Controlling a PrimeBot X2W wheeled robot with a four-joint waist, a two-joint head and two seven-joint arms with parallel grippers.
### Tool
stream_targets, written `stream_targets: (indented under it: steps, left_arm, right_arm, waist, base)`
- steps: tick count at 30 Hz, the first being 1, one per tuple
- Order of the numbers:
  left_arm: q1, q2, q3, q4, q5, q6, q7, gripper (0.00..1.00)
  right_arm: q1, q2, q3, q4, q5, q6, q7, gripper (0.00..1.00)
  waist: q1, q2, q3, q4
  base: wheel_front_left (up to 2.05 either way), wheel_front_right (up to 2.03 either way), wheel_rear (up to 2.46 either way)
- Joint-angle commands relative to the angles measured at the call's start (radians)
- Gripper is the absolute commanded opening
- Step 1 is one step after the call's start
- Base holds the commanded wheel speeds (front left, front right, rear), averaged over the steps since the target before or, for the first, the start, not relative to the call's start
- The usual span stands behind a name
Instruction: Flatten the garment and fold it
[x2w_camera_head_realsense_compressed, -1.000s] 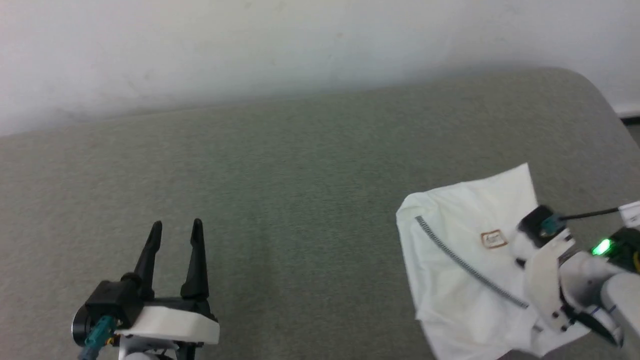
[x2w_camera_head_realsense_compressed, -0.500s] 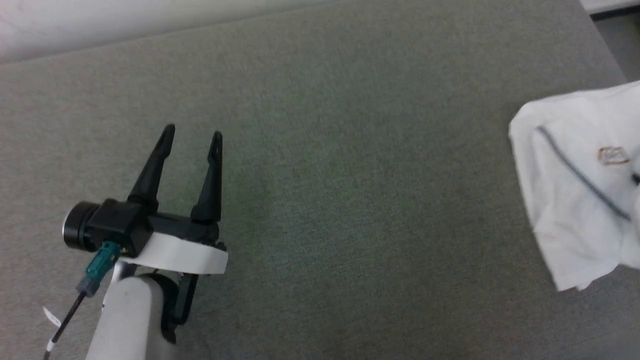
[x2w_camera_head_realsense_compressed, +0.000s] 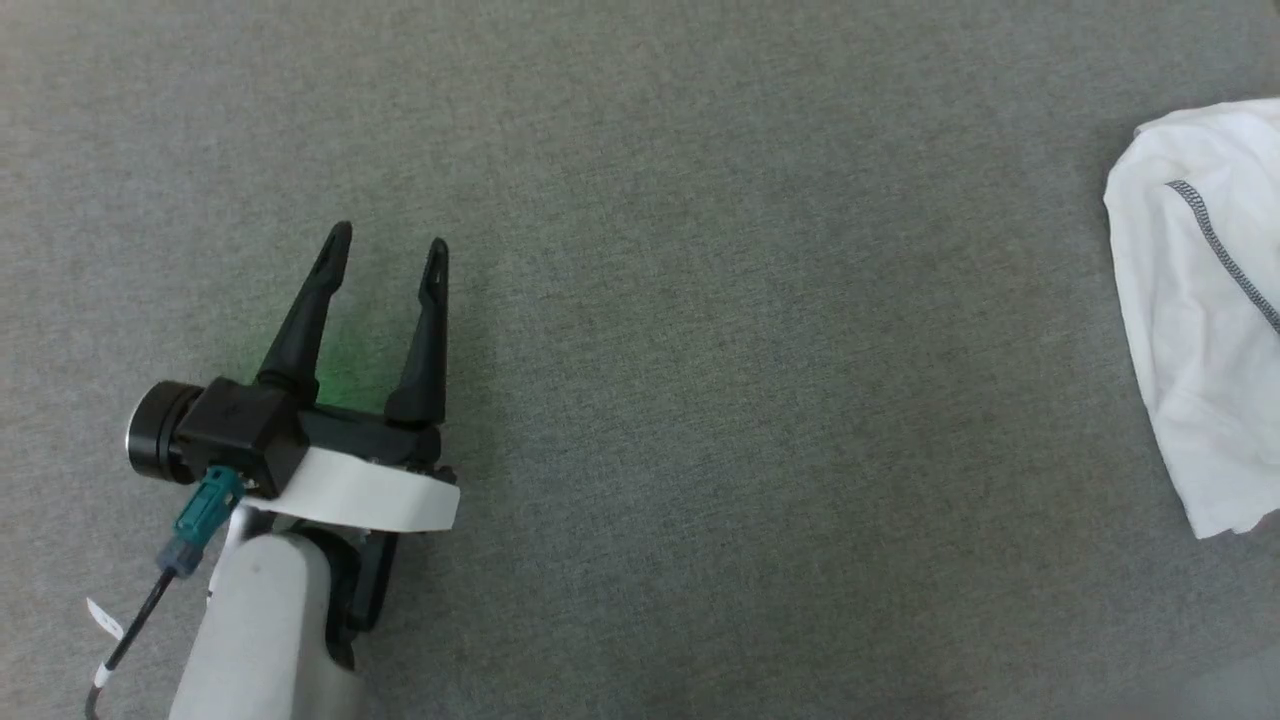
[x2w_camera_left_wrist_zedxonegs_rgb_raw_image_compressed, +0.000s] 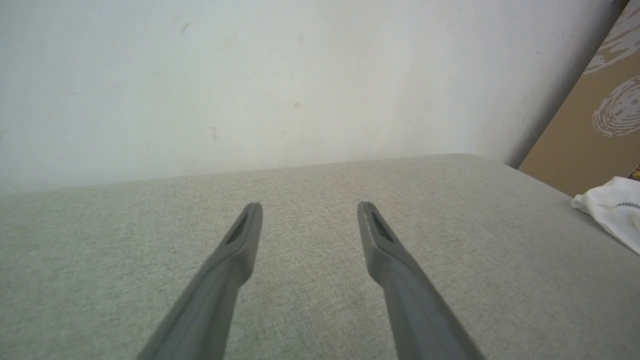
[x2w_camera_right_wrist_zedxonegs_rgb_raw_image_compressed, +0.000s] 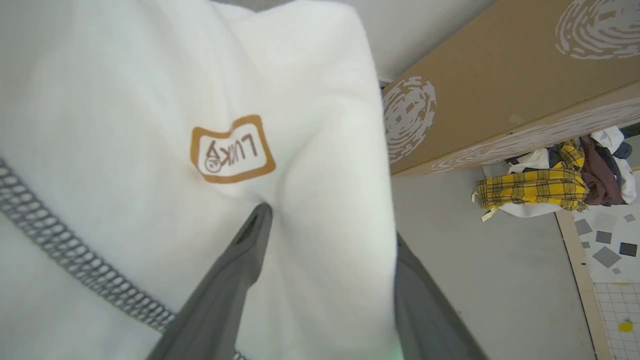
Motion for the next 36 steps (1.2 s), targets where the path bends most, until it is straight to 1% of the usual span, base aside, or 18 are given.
stream_targets:
  steps: [1, 5, 10, 12, 16, 20, 24, 28, 31, 36]
  left_arm:
    - [-0.001, -0.003, 0.002, 0.009, -0.003, 0.001, -0.010, 1.00]
    - [0.037, -0.015, 0.009, 0.045, -0.021, 0.007, -0.030, 1.00]
    - [0.101, -0.038, 0.025, 0.090, -0.051, 0.017, -0.045, 1.00]
    - [0.126, -0.048, 0.031, 0.098, -0.063, 0.022, -0.049, 1.00]
    - [0.169, -0.063, 0.040, 0.109, -0.076, 0.031, -0.052, 1.00]
    - [0.199, -0.074, 0.053, 0.109, -0.078, 0.038, -0.052, 1.00]
    - [0.222, -0.078, 0.060, 0.113, -0.066, 0.037, -0.052, 1.00]
    - [0.245, -0.068, 0.077, 0.118, -0.049, 0.041, -0.052, 1.00]
    - [0.263, -0.057, 0.092, 0.120, -0.039, 0.044, -0.053, 1.00]
    - [0.291, -0.048, 0.105, 0.125, -0.034, 0.041, -0.053, 1.00]
  right_arm:
    - [-0.011, 0.003, -0.030, 0.015, -0.012, -0.002, -0.026, 1.00]
    - [0.018, 0.008, -0.097, 0.008, -0.071, -0.002, -0.096, 1.00]
    - [0.119, 0.051, -0.130, -0.094, -0.096, -0.002, -0.121, 1.00]
    - [0.175, 0.077, -0.132, -0.152, -0.084, -0.002, -0.124, 1.00]
    - [0.301, 0.155, -0.137, -0.284, -0.045, -0.002, -0.124, 1.00]
    - [0.420, 0.240, -0.136, -0.426, -0.008, -0.002, -0.092, 1.00]
    - [0.530, 0.328, -0.138, -0.594, 0.017, -0.002, -0.043, 1.00]
    - [0.605, 0.403, -0.105, -0.744, 0.047, -0.002, -0.011, 1.00]
    - [0.649, 0.436, -0.077, -0.834, 0.058, -0.002, 0.004, 1.00]
    - [0.733, 0.461, -0.060, -0.964, 0.050, -0.002, 0.037, 1.00]
  waist:
    - [-0.0001, 0.0000, -0.044, 0.002]
    - [-0.0001, 0.0000, -0.128, 0.009]
    - [-0.0001, 0.0000, -0.250, 0.039]
    - [-0.0001, 0.0000, -0.288, 0.059]
    - [-0.0001, 0.0000, -0.345, 0.112]
    - [-0.0001, 0.0000, -0.381, 0.177]
    - [-0.0001, 0.0000, -0.410, 0.243]
    - [-0.0001, 0.0000, -0.431, 0.289]
    - [-0.0001, 0.0000, -0.446, 0.307]
    - [-0.0001, 0.0000, -0.471, 0.314]
  base:
    - [0.00, 0.00, 0.00]
    - [0.00, 0.00, 0.00]
    - [0.00, 0.00, 0.00]
    - [0.00, 0.00, 0.00]
    - [0.00, 0.00, 0.00]
    - [0.00, 0.00, 0.00]
    - [0.00, 0.00, 0.00]
    - [0.00, 0.00, 0.00]
    - [0.00, 0.00, 0.00]
    - [0.00, 0.00, 0.00]
